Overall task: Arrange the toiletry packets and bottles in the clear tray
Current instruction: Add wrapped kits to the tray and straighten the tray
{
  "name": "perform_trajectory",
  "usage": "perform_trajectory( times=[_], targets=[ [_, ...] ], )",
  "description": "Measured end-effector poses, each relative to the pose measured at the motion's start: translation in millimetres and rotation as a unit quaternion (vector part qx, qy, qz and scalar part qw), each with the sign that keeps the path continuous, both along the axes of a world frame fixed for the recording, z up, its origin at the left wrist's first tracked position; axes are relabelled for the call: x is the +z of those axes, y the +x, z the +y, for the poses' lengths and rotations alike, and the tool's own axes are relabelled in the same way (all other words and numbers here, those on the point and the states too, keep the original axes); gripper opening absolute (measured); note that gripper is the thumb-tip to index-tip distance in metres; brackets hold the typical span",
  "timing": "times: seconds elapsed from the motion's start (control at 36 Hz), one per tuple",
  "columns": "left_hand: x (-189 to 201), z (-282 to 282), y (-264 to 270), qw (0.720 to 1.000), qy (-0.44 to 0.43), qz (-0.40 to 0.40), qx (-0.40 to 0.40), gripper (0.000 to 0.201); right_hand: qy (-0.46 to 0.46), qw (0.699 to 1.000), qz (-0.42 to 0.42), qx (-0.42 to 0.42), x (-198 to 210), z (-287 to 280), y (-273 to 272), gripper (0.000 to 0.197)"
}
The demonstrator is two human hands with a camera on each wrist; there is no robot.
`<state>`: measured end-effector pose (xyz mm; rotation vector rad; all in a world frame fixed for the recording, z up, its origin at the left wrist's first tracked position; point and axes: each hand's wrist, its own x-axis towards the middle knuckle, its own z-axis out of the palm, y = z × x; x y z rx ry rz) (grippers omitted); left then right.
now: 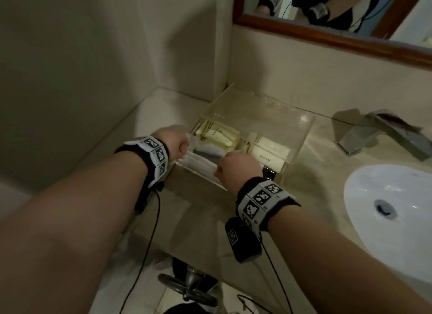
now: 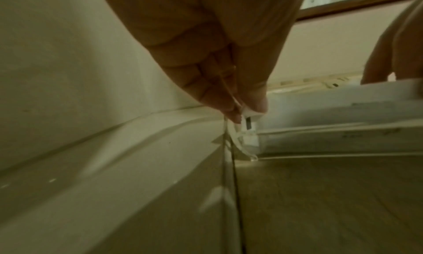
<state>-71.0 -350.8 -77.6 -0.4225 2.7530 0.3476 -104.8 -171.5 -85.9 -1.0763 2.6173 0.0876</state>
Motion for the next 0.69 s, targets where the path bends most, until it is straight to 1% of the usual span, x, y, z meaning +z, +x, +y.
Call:
perform_trajectory(
  times=[0.08, 0.14, 0.19, 0.31, 0.36, 0.44, 0.5, 0.58, 0.61, 0.69],
  targets=[
    [0.3, 1.4, -2.6, 0.999, -0.04, -0.009, -0.035, 0.021, 0.039, 0.999, -0.017, -0.027, -3.4, -2.5, 1.2, 0.024],
    [2.5, 2.3, -2.7, 0.997, -0.053, -0.013, -0.048, 0.017, 0.041, 0.996, -0.053, -0.054, -2.0, -2.7, -0.4, 0.025],
    [4.3, 3.4, -2.5, 0.997, -0.059, -0.008, -0.055, 0.017, 0.027, 0.994, -0.078, -0.074, -1.2, -3.1, -3.2, 0.027],
    [3.9, 5.7, -1.1, 0.998, -0.049, 0.003, -0.031, 0.017, -0.006, 0.989, -0.103, -0.106, -2.8, -4.2, -3.3, 0.025],
    [0.4, 4.4, 0.6, 0.999, -0.03, 0.025, -0.014, 0.018, -0.03, 0.983, -0.129, -0.123, -2.4, -5.4, -4.5, 0.025],
    [-3.3, 3.1, 2.7, 0.998, 0.01, 0.059, 0.008, 0.028, -0.04, 0.978, -0.163, -0.127, -2.3, -3.7, -5.9, 0.025],
    [-1.3, 4.4, 1.5, 0.999, 0.002, 0.038, -0.005, 0.029, -0.062, 0.978, -0.159, -0.116, -1.5, -1.1, -8.1, 0.021],
    [5.5, 8.7, -2.9, 0.999, -0.022, -0.001, -0.027, 0.027, -0.058, 0.976, -0.183, -0.103, 7.8, 11.2, -12.1, 0.028],
    [7.4, 10.1, -4.9, 0.999, -0.027, -0.011, -0.033, 0.027, -0.06, 0.977, -0.177, -0.102, 11.8, 18.0, -14.0, 0.027],
    [12.2, 15.6, -7.5, 0.996, -0.055, -0.04, -0.05, 0.029, -0.102, 0.979, -0.142, -0.109, 17.6, 46.3, -21.7, 0.017]
  ],
)
